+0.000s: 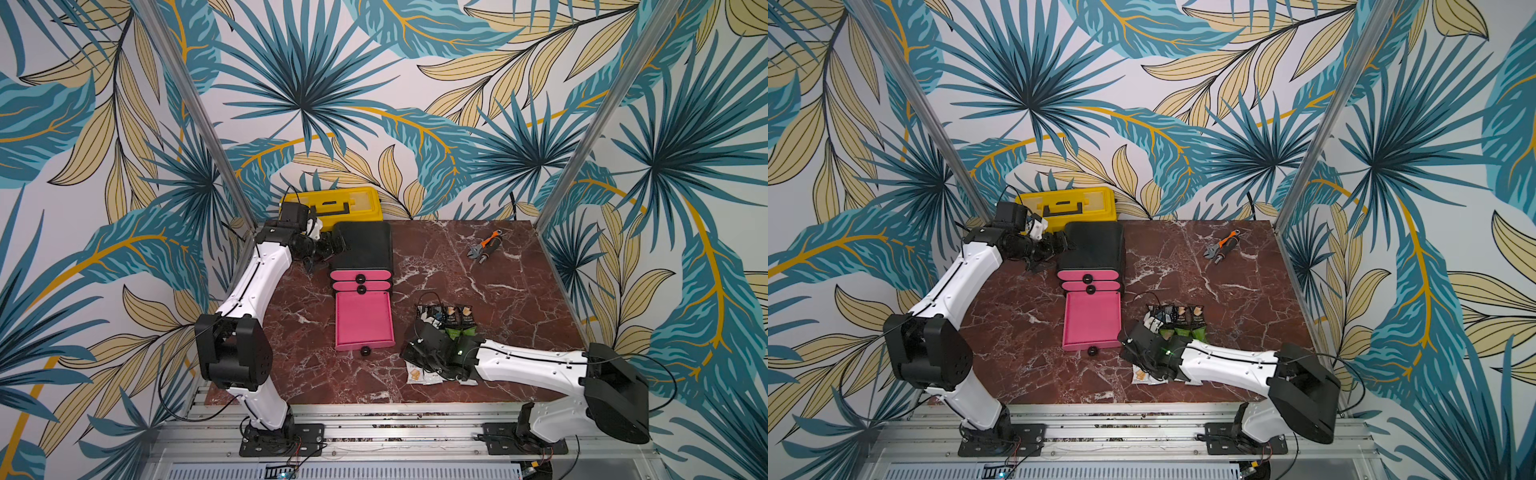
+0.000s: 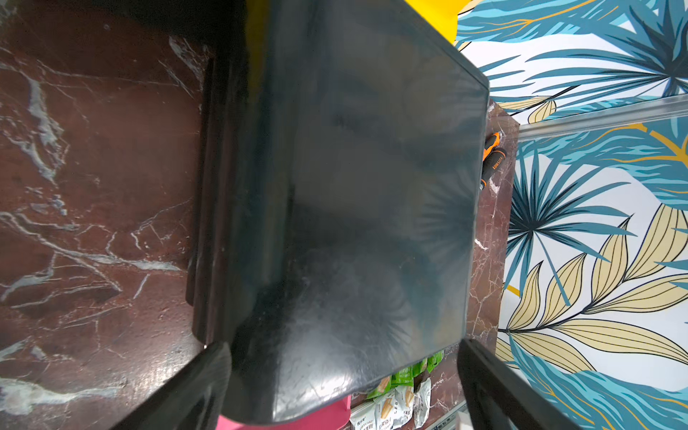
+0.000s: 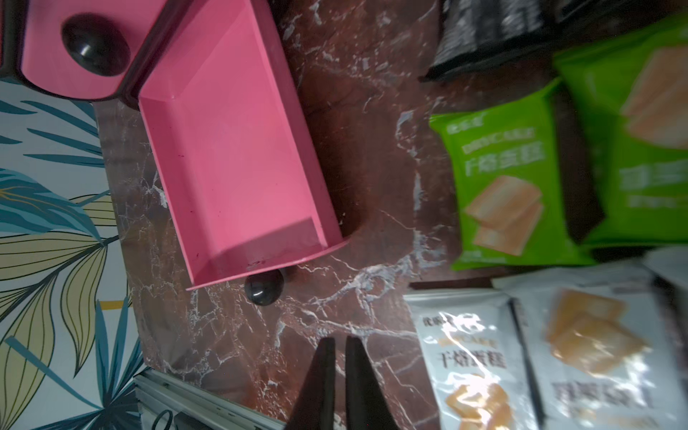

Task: Take the cookies out of the drawer
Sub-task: Close the drawer in the storage box.

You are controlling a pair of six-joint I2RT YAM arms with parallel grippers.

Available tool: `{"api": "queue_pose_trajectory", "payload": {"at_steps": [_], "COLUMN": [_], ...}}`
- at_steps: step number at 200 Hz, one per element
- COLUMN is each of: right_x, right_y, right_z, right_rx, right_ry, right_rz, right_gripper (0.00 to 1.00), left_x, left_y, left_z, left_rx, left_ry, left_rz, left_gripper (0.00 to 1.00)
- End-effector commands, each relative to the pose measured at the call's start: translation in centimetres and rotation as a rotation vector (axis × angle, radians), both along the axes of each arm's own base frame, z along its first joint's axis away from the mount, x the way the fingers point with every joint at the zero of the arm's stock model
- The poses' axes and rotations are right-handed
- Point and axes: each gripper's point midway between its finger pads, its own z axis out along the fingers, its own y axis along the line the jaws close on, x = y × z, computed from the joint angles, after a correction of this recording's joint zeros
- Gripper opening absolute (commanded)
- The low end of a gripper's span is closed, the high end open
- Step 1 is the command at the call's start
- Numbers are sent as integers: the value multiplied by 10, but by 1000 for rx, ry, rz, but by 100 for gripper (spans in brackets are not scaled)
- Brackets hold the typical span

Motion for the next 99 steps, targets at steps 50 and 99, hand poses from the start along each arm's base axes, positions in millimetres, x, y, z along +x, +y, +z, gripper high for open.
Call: {"api": "queue_pose_trajectory", "payload": {"at_steps": [50, 99], "right_x": [26, 58], "right_y": [63, 78], "right_z": [-20, -23], "right_rx": [185, 262], "right_ry": [30, -27], "right_rz": [-50, -138], "right_gripper": [10, 9], "left_x": [-6, -10], "left_y": [-17, -20], "left_z": [-15, -19], "left_rx": [3, 20], "left_ry": [34, 42], "left_rz": [-50, -64], "left_gripper": [100, 100]}}
